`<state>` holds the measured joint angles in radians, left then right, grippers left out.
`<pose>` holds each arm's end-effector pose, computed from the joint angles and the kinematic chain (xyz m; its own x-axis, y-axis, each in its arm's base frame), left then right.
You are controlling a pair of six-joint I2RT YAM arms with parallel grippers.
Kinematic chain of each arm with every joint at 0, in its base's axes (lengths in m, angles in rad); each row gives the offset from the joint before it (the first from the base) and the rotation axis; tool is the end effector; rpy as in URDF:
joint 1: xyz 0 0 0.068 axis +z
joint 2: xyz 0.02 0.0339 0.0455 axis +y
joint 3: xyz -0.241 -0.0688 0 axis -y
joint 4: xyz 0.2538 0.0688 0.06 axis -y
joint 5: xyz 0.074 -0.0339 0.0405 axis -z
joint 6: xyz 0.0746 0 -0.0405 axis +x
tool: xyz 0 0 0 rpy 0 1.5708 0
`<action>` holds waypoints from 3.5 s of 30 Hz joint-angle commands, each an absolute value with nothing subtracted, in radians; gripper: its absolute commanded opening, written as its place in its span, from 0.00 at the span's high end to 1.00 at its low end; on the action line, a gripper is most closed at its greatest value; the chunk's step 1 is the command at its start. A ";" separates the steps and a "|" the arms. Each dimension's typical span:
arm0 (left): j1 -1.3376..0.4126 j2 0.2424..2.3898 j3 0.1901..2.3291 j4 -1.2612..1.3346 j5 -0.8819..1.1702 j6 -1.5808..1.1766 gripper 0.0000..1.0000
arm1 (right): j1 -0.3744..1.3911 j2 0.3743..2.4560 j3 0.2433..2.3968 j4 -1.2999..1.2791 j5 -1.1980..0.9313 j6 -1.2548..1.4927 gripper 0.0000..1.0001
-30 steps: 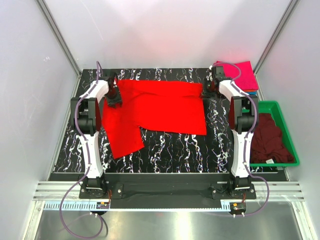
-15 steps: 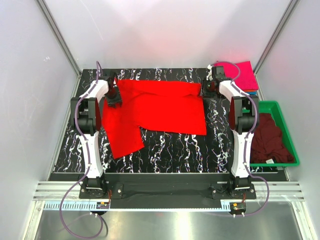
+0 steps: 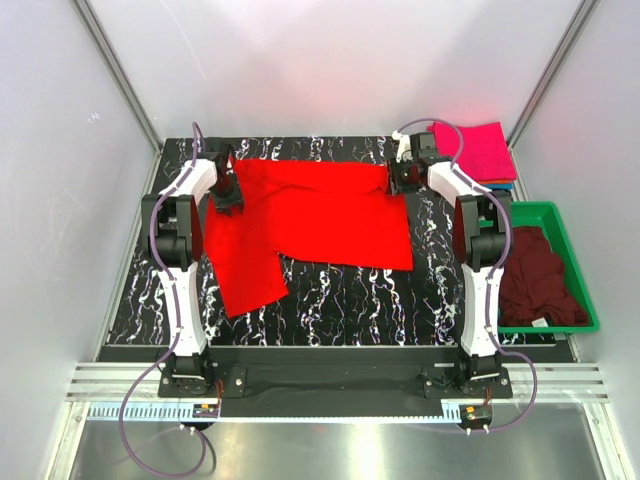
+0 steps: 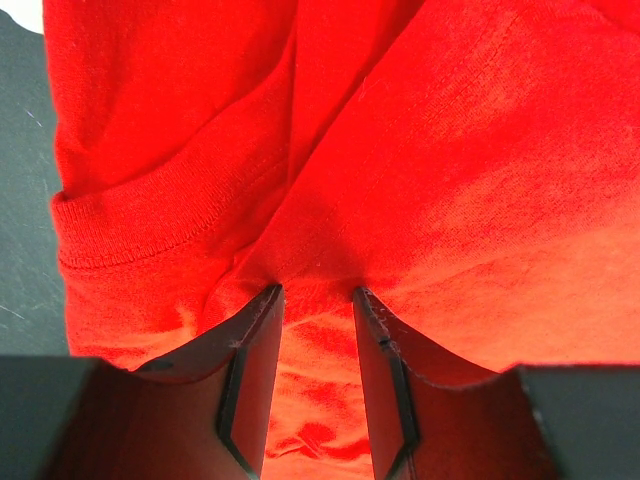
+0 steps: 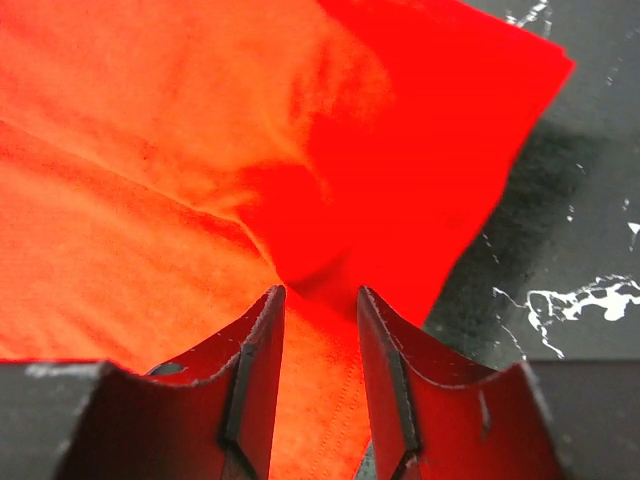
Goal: Fold and stack the t-shirts
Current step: Fold the tshirt
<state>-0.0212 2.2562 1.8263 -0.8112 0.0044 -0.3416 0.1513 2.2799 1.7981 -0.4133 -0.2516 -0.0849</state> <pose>0.4763 -0.0104 0.1082 -0.8989 -0.3160 -0.3037 -0.2956 0.9487 -0.1124 0.5124 0.0969 0.1179 -0.7432 -0.1964 -0.6397 -0.3642 0.9206 0.1405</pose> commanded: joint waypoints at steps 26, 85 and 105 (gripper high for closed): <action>-0.009 2.324 1.878 -0.825 -0.025 -0.337 0.63 | 0.169 2.186 1.732 -0.338 0.026 -0.357 1.00; -0.005 2.293 1.933 -0.867 -0.124 -0.313 0.57 | 0.078 2.568 2.259 -0.512 -0.196 0.213 0.54; -0.005 2.315 1.928 -0.873 -0.158 -0.310 0.58 | 0.028 2.611 2.324 -0.426 -0.373 0.281 0.51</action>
<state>-0.0113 2.2959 1.9007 -0.8757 -0.1215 -0.3214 0.0433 2.6064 2.2906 -0.4698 -0.3172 0.2455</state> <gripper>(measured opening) 0.424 0.493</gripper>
